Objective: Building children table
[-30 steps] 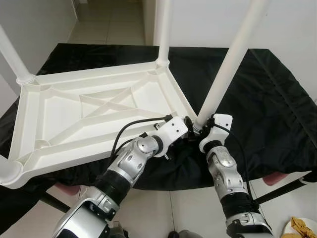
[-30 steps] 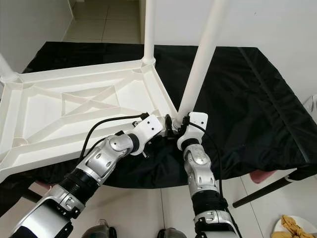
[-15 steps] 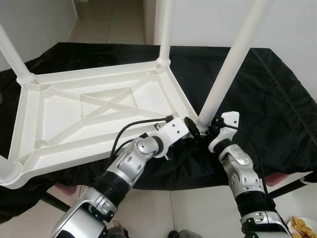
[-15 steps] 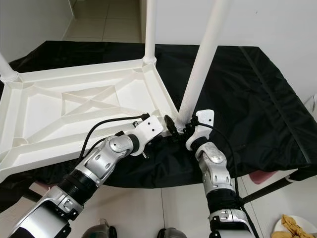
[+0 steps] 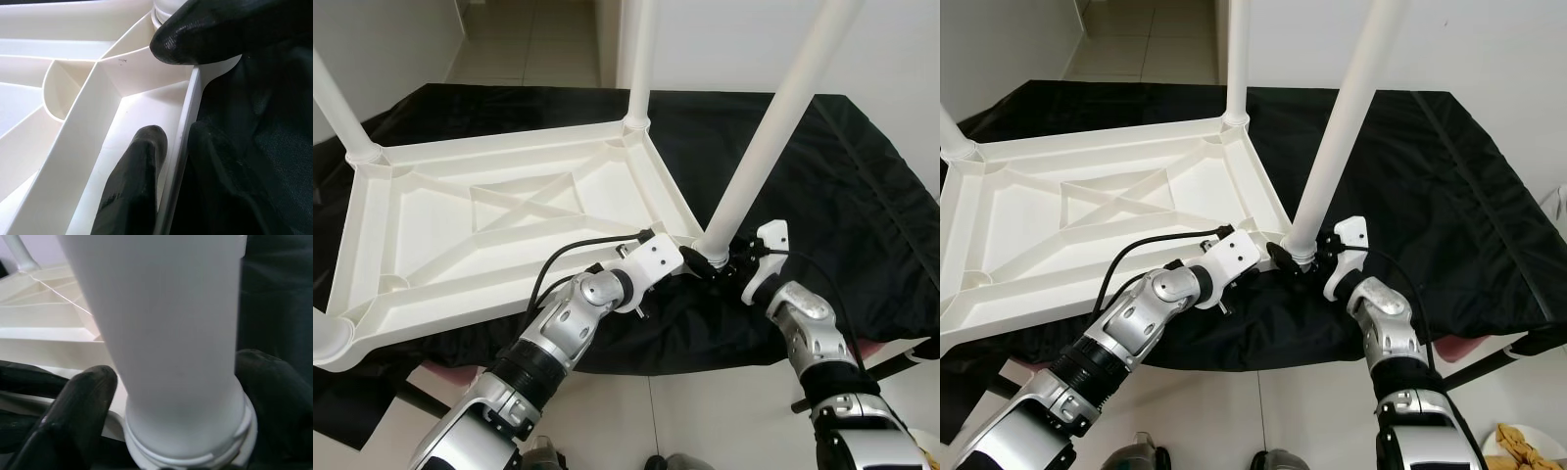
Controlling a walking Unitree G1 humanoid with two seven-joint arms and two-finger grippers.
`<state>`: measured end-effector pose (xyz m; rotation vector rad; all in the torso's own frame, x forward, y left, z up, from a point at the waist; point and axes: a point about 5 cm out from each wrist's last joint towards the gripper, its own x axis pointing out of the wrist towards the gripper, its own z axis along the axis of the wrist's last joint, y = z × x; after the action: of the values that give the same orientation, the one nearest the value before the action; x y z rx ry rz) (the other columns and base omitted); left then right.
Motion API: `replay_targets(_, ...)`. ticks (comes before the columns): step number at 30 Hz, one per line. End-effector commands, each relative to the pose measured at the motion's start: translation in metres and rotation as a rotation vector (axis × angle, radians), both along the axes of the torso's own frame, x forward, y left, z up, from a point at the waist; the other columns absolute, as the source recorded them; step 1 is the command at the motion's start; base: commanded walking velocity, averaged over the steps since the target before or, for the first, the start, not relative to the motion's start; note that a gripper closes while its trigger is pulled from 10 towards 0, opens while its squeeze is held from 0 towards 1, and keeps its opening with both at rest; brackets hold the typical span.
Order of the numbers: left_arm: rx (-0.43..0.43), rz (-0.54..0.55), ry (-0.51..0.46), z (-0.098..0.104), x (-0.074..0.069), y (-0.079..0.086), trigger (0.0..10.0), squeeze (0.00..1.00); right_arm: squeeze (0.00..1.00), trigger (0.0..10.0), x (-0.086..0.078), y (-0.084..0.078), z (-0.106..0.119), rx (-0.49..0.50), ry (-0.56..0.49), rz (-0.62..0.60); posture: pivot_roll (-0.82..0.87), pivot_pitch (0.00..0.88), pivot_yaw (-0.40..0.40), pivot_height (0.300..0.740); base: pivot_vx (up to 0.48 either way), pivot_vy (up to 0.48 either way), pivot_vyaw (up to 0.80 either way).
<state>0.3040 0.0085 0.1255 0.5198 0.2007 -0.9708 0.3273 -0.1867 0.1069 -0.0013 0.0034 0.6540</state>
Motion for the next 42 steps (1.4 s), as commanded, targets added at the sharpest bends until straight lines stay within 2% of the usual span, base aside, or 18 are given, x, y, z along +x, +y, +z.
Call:
replay_targets(1, -0.012, -0.071, -0.041, 0.011, -0.005, -0.009, 10.0, 0.0, 0.0, 10.0, -0.004, -0.001, -0.014, -0.016, 0.072, 0.015, 0.04, 0.017, -0.016, 0.74, 0.0, 0.0, 0.0)
replay_targets(4, -0.012, -0.071, -0.044, 0.012, -0.005, -0.009, 10.0, 0.0, 0.0, 10.0, -0.002, -0.002, -0.014, -0.026, 0.076, 0.029, 0.05, 0.017, -0.016, 0.74, 0.0, 0.0, 0.0)
replay_targets(5, -0.012, -0.069, -0.048, 0.013, -0.004, -0.008, 10.0, 0.0, 0.0, 4.7, 0.001, -0.003, -0.013, -0.032, 0.079, 0.037, 0.06, 0.02, -0.023, 0.74, 0.0, 0.0, 0.0)
replay_targets(6, -0.012, -0.069, -0.048, 0.013, -0.004, -0.008, 10.0, 0.0, 0.0, 4.7, 0.001, -0.003, -0.013, -0.032, 0.079, 0.037, 0.06, 0.02, -0.023, 0.74, 0.0, 0.0, 0.0)
replay_targets(7, -0.012, -0.068, -0.049, 0.014, -0.004, -0.008, 10.0, 0.0, 0.0, 4.3, 0.001, -0.004, -0.013, -0.032, 0.08, 0.04, 0.06, 0.02, -0.024, 0.74, 0.0, 0.0, 0.0)
replay_targets(8, -0.012, -0.067, -0.05, 0.014, -0.004, -0.008, 10.0, 0.0, 0.0, 3.2, 0.002, -0.004, -0.013, -0.031, 0.079, 0.041, 0.06, 0.021, -0.025, 0.74, 0.0, 0.0, 0.0)
replay_targets(9, -0.012, -0.066, -0.051, 0.014, -0.004, -0.007, 10.0, 0.0, 0.0, 1.2, 0.002, -0.004, -0.013, -0.03, 0.077, 0.042, 0.06, 0.021, -0.025, 0.74, 0.0, 0.0, 0.0)
replay_targets(10, -0.013, -0.064, -0.052, 0.015, -0.004, -0.007, 10.0, 0.0, 0.0, 0.0, 0.002, -0.004, -0.012, -0.028, 0.074, 0.046, 0.06, 0.021, -0.027, 0.74, 0.0, 0.0, 0.0)
replay_targets(20, -0.013, -0.067, -0.047, 0.014, -0.006, -0.007, 10.0, 0.0, 0.0, 0.0, 0.004, 0.005, -0.007, 0.008, 0.017, 0.051, 0.06, 0.024, -0.03, 0.74, 0.0, 0.0, 0.0)
replay_targets(23, -0.014, -0.066, -0.045, 0.014, -0.007, -0.007, 10.0, 0.0, 0.0, 0.0, 0.005, 0.011, -0.008, 0.036, 0.004, -0.029, 0.06, 0.029, -0.033, 0.74, 0.0, 0.0, 0.0)
replay_targets(26, -0.014, -0.065, -0.045, 0.014, -0.007, -0.007, 10.0, 0.0, 0.0, 0.0, 0.005, 0.013, -0.01, 0.039, 0.007, -0.057, 0.06, 0.029, -0.033, 0.74, 0.0, 0.0, 0.0)
replay_targets(27, -0.016, -0.064, -0.044, 0.013, -0.008, -0.008, 10.0, 0.0, 0.0, 0.0, 0.004, 0.021, -0.018, 0.024, 0.033, -0.156, 0.06, 0.033, -0.037, 0.74, 0.0, 0.0, 0.0)
replay_targets(28, -0.017, -0.064, -0.043, 0.013, -0.008, -0.009, 10.0, 0.0, 0.0, 0.0, 0.003, 0.024, -0.021, 0.022, 0.043, -0.182, 0.06, 0.033, -0.037, 0.74, 0.0, 0.0, 0.0)
replay_targets(33, -0.02, -0.065, -0.043, 0.013, -0.009, -0.01, 10.0, 0.0, 0.0, 0.0, -0.001, 0.033, -0.022, 0.055, 0.032, -0.208, 0.06, 0.033, -0.04, 0.74, 0.0, 0.0, 0.0)
replay_targets(36, -0.02, -0.063, -0.043, 0.012, -0.009, -0.01, 10.0, 0.0, 0.0, 0.0, -0.005, 0.044, -0.022, 0.086, 0.031, -0.297, 0.06, 0.028, -0.047, 0.74, 0.0, 0.0, 0.0)
replay_targets(41, -0.022, -0.064, -0.044, 0.012, -0.01, -0.012, 10.0, 0.0, 0.0, 0.0, -0.007, 0.046, -0.026, 0.08, 0.058, -0.474, 0.06, 0.028, -0.054, 0.74, 0.0, 0.0, 0.0)
replay_targets(42, -0.022, -0.064, -0.044, 0.012, -0.01, -0.012, 10.0, 0.0, 0.0, 0.0, -0.007, 0.046, -0.026, 0.08, 0.058, -0.474, 0.06, 0.028, -0.054, 0.74, 0.0, 0.0, 0.0)
